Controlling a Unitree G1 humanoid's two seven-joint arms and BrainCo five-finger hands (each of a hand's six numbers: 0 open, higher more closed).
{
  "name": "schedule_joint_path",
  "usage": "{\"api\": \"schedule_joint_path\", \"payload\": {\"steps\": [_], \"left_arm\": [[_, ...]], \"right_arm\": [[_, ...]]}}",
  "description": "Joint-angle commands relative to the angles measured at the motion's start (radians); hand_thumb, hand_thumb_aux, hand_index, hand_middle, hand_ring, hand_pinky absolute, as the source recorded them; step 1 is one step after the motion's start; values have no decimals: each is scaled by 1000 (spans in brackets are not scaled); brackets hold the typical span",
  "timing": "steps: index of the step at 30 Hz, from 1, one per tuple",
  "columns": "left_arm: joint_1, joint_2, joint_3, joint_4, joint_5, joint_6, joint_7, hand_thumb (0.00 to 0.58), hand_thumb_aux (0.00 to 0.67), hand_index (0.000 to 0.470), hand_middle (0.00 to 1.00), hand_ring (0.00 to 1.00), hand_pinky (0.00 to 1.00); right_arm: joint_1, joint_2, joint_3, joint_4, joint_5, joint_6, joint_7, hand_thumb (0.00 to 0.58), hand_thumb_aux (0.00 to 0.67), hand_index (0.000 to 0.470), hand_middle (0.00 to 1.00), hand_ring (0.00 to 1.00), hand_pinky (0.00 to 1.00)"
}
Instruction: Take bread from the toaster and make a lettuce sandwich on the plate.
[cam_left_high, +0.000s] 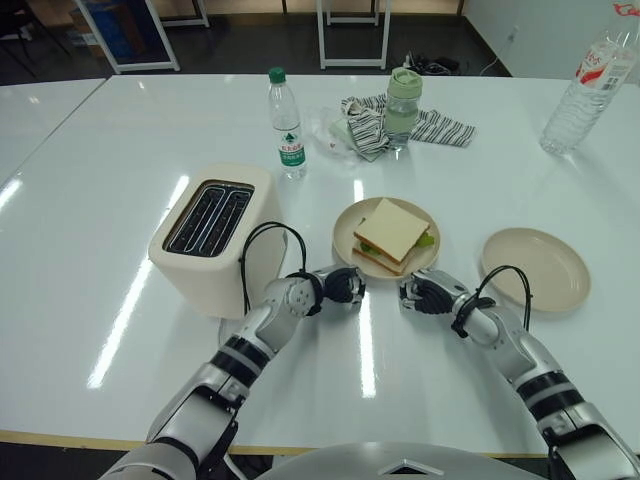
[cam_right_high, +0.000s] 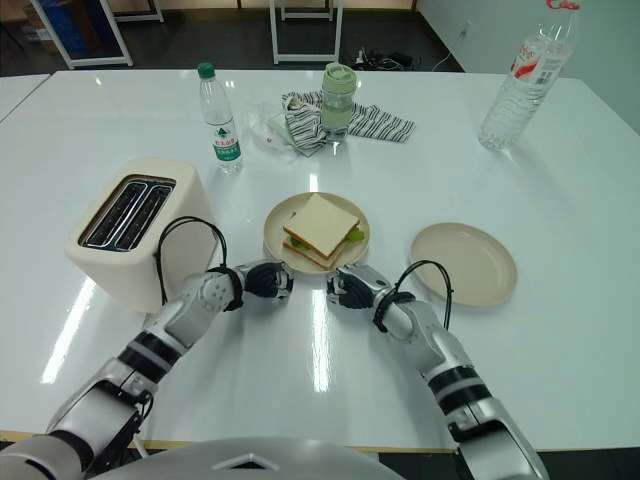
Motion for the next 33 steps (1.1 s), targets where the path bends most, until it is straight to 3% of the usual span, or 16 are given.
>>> {"api": "schedule_joint_path", "payload": {"steps": [1, 6, 7, 8, 9, 10, 11, 12, 13, 16, 19, 24, 33], "left_arm": [[-41, -43, -14, 229, 6, -32, 45, 580, 670, 470, 1000, 1000, 1000], [-109, -101, 0, 377, -14, -112, 127, 580, 670, 470, 1000, 1000, 1000], [-105, -101, 6, 370, -15, -123, 143, 574, 602, 422, 1000, 1000, 1000], [-97, -97, 13, 354, -15, -131, 161, 512, 441, 310, 965, 965, 965], [-80, -91, 29, 322, -24, -141, 177, 460, 365, 256, 831, 831, 831], [-61, -88, 46, 287, -31, -144, 197, 14, 8, 6, 314, 314, 314], [-36, -88, 71, 240, -46, -143, 222, 0, 0, 0, 0, 0, 0], [5, -99, 115, 167, -86, -136, 244, 0, 0, 0, 0, 0, 0], [55, -115, 162, 79, -134, -139, 266, 0, 0, 0, 0, 0, 0], [218, -165, 262, -179, -245, -207, 363, 0, 0, 0, 0, 0, 0], [331, -252, 317, -282, -391, -346, 411, 0, 0, 0, 0, 0, 0], [390, -361, 383, -239, -519, -430, 467, 0, 0, 0, 0, 0, 0], [382, -368, 415, -154, -542, -481, 484, 0, 0, 0, 0, 0, 0]], "right_arm": [[-86, 55, 39, 214, -13, -3, -50, 580, 670, 470, 1000, 1000, 1000], [-127, 84, 57, 308, -10, -28, -123, 580, 670, 470, 1000, 1000, 1000], [-118, 77, 56, 291, -9, -31, -132, 580, 670, 470, 1000, 1000, 1000], [-103, 67, 51, 263, -3, -34, -140, 580, 670, 470, 1000, 1000, 1000], [-81, 55, 36, 219, 10, -40, -149, 580, 670, 470, 1000, 1000, 1000], [-57, 45, 18, 172, 23, -40, -158, 580, 652, 457, 1000, 1000, 1000], [-25, 37, -6, 113, 48, -40, -162, 496, 415, 291, 635, 635, 635], [22, 34, -43, 29, 108, -42, -139, 140, 87, 61, 0, 0, 0], [78, 39, -83, -73, 191, -31, -101, 0, 0, 0, 0, 0, 0], [236, 80, -178, -386, 407, 26, -35, 0, 0, 0, 0, 0, 0], [333, 221, -263, -585, 569, 99, -121, 0, 0, 0, 0, 0, 0], [409, 352, -251, -564, 501, 70, -268, 0, 0, 0, 0, 0, 0], [417, 402, -272, -439, 475, -10, -343, 0, 0, 0, 0, 0, 0]]}}
